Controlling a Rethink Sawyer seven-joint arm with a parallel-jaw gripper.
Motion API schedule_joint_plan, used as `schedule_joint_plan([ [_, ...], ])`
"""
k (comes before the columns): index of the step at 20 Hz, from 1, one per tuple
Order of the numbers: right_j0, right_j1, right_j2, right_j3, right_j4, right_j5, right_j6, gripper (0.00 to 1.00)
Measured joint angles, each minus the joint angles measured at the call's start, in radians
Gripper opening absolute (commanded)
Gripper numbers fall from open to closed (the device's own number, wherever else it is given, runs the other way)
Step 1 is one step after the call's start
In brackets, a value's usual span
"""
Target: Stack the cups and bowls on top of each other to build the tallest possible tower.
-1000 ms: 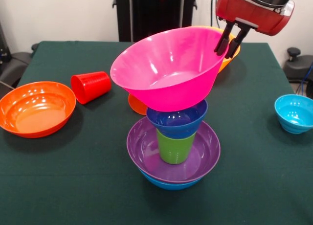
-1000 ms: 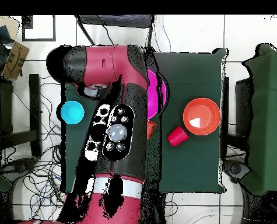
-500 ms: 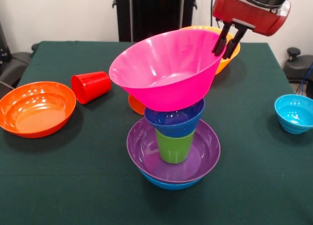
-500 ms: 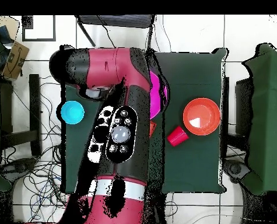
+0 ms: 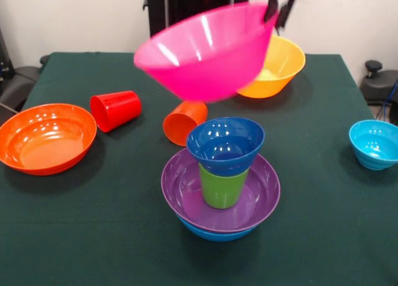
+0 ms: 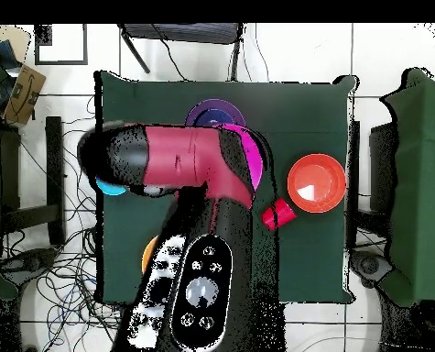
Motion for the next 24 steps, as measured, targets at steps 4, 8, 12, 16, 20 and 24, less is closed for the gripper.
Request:
schedule_joint_plan([
  [4, 0.000, -0.194, -0.009, 0.223, 0.000, -0.037, 0.000, 0.00],
  [8, -0.005, -0.308, -0.015, 0.333, 0.000, -0.038, 0.000, 0.00],
  [12, -0.027, -0.423, -0.015, 0.425, 0.000, -0.037, 0.000, 0.00],
  [16, -0.069, -0.498, -0.011, 0.461, -0.001, -0.037, 0.000, 0.00],
  [20, -0.110, -0.490, 0.014, 0.449, -0.004, -0.038, 0.000, 0.00],
  [24, -0.152, -0.436, 0.065, 0.416, -0.009, -0.038, 0.000, 0.00],
])
